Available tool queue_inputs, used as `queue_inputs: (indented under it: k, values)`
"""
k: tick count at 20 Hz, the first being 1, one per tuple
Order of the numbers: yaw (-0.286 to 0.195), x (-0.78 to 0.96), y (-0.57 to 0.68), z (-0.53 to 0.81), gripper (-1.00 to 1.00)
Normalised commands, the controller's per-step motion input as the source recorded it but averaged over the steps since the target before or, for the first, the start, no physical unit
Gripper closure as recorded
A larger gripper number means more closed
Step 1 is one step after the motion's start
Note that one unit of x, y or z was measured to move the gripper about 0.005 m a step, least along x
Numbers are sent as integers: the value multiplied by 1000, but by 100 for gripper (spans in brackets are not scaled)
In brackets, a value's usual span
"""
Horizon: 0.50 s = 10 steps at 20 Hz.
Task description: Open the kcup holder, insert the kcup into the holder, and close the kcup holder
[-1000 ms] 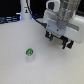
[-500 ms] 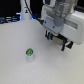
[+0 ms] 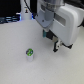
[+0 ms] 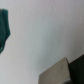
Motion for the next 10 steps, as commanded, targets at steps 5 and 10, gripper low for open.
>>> queue_inputs:
  k: [5, 10]
  values:
    - [-299, -147, -377, 10, -100]
    - [-305, -133, -405, -22, -100]
